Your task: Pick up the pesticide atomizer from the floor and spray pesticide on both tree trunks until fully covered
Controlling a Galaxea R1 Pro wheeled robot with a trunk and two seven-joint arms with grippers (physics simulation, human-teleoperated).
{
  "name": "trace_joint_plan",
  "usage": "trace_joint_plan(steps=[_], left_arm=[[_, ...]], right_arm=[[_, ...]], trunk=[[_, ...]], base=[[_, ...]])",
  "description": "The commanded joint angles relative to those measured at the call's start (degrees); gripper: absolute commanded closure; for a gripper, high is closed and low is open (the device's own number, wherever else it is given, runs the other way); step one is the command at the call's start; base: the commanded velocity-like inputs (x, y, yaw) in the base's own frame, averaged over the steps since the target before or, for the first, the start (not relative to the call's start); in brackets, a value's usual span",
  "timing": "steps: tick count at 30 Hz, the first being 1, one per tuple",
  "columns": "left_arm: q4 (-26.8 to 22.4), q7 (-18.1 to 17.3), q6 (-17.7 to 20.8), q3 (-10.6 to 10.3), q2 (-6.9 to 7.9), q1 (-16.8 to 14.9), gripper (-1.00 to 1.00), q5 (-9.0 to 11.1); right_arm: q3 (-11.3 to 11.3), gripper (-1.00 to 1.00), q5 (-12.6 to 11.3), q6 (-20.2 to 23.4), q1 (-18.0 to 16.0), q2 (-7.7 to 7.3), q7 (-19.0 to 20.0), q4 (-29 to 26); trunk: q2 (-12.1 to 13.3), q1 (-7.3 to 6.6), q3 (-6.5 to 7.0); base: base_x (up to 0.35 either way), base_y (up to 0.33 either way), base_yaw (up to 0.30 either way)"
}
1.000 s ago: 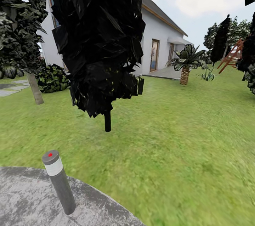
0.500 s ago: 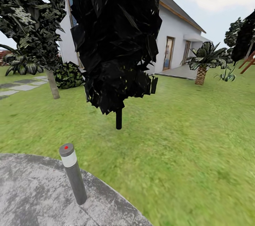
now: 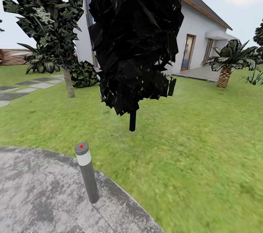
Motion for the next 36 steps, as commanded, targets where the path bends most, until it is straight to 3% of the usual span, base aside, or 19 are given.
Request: trace_joint_plan(steps=[1,28,36], left_arm=[[0.06,0.03,-0.18,-0.09,0.0,-0.05,-1.0,0.36],[0.09,0.03,-0.18,-0.09,0.0,-0.05,-1.0,0.36],[0.06,0.04,-0.18,-0.09,0.0,-0.05,-1.0,0.36]], right_arm=[[-0.01,-1.0,0.03,-0.17,-0.01,0.0,-0.03,0.02],[0.14,-1.0,0.11,-0.17,0.01,0.0,-0.03,0.1],[0.24,-1.0,0.11,-0.17,-0.01,0.0,-0.03,0.11]], trunk=[[-0.03,-0.01,-0.13],[-0.03,-0.01,-1.98],[-0.03,-0.01,-2.53]], base=[[0.0,0.0,0.213],[0.0,0.0,0.213],[-0.151,-0.101,0.213]])
